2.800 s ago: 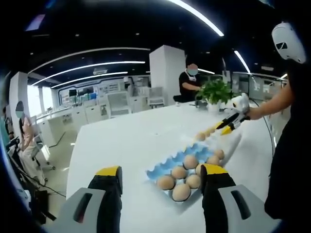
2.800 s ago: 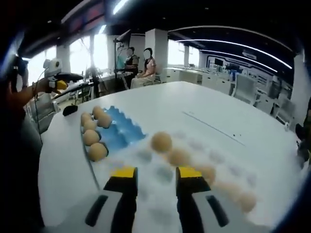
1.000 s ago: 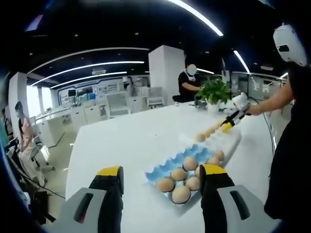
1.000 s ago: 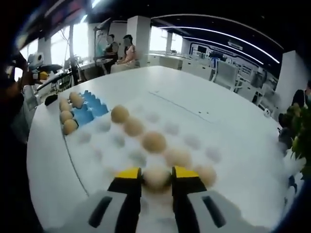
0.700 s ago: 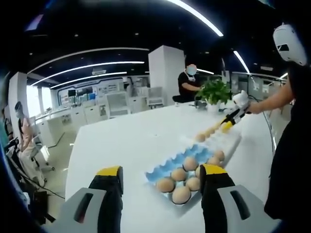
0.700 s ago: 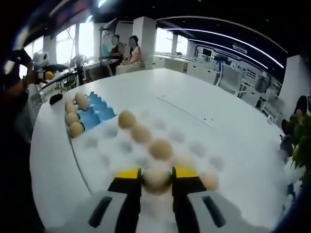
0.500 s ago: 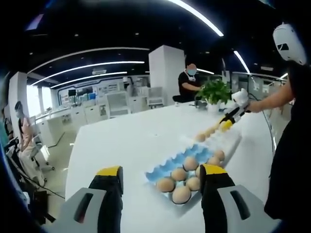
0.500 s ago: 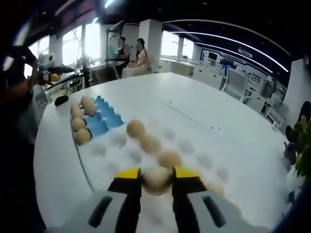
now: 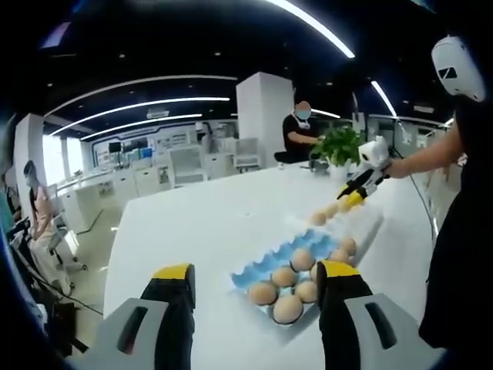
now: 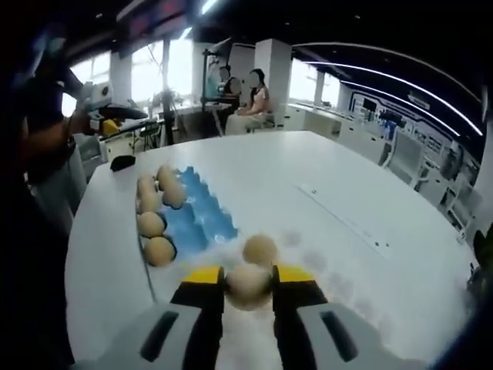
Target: Place the egg into an empty slot of the egg tray after lifting it from the table, then release the egg inside the slot.
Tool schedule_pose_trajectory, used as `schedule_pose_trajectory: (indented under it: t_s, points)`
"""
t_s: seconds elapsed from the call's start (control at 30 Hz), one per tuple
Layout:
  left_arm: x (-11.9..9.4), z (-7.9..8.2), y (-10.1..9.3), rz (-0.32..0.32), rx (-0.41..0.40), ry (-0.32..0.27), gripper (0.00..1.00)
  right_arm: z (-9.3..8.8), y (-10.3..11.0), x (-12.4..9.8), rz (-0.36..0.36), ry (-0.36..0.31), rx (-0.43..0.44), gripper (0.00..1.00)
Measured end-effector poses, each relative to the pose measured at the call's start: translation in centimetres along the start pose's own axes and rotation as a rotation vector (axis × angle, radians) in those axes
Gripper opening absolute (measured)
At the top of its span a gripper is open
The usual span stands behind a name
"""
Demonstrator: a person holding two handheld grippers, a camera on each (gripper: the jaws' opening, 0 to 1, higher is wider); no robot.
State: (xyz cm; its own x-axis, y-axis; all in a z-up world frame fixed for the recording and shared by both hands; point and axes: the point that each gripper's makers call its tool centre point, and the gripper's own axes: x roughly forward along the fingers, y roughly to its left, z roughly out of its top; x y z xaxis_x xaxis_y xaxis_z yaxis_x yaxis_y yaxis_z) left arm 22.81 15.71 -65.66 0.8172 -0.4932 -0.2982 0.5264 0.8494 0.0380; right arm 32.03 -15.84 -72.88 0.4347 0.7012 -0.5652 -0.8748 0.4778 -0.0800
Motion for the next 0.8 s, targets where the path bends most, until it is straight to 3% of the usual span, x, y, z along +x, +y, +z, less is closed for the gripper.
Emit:
schedule_pose_trajectory:
  t_s: [0.8]
  points:
    - [-0.4,-0.3,0.2,0.010,-0.002,0.011,0.65,3.6,6.1,6.0,0.185,-0.024,-0.090,0.24]
